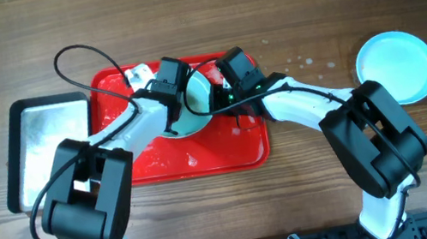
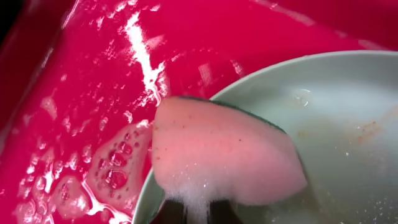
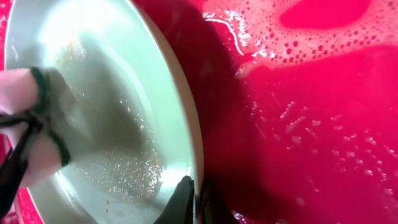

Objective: Clean dirty plates on tray and stack at the side
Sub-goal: 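Scrub the plate with the left sponge while the right gripper holds it, then keep scrubbing the plate surface with the left sponge in circles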

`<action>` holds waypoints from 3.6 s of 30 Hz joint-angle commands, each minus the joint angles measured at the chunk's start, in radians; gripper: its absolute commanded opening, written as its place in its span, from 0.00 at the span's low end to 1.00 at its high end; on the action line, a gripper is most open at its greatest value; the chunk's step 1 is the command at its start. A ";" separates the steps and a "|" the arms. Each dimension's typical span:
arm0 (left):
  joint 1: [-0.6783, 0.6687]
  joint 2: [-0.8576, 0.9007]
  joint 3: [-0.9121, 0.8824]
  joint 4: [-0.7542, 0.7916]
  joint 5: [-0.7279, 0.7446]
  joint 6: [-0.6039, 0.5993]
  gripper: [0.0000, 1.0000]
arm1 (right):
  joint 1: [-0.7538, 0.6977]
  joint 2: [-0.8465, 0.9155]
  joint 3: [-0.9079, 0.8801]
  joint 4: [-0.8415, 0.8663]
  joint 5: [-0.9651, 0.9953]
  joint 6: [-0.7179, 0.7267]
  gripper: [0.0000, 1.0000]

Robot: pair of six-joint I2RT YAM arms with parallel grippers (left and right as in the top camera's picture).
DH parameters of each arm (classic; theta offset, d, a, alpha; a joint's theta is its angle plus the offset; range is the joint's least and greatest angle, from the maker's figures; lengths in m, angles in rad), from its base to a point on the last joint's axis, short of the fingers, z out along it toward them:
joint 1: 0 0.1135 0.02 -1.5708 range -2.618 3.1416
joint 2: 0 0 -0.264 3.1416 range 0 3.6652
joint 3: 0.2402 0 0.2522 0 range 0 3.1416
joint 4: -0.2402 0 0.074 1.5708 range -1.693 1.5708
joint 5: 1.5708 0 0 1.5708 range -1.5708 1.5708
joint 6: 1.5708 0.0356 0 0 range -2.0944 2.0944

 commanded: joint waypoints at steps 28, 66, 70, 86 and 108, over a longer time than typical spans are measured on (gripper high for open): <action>0.021 0.071 -0.050 0.095 0.065 0.213 0.04 | -0.007 0.040 -0.016 -0.019 0.026 -0.023 0.04; 0.158 0.071 -0.032 -0.167 0.443 0.076 0.04 | -0.007 0.040 -0.016 -0.017 0.019 -0.030 0.04; 0.148 0.071 -0.032 -0.180 0.700 0.230 0.04 | -0.007 0.040 -0.016 -0.018 0.018 -0.031 0.04; 0.150 0.071 -0.032 -0.048 0.827 0.266 0.04 | -0.007 0.040 -0.016 -0.020 0.018 -0.032 0.04; 0.149 0.071 -0.032 -0.248 0.806 0.348 0.04 | -0.007 0.040 -0.016 -0.019 0.018 -0.037 0.04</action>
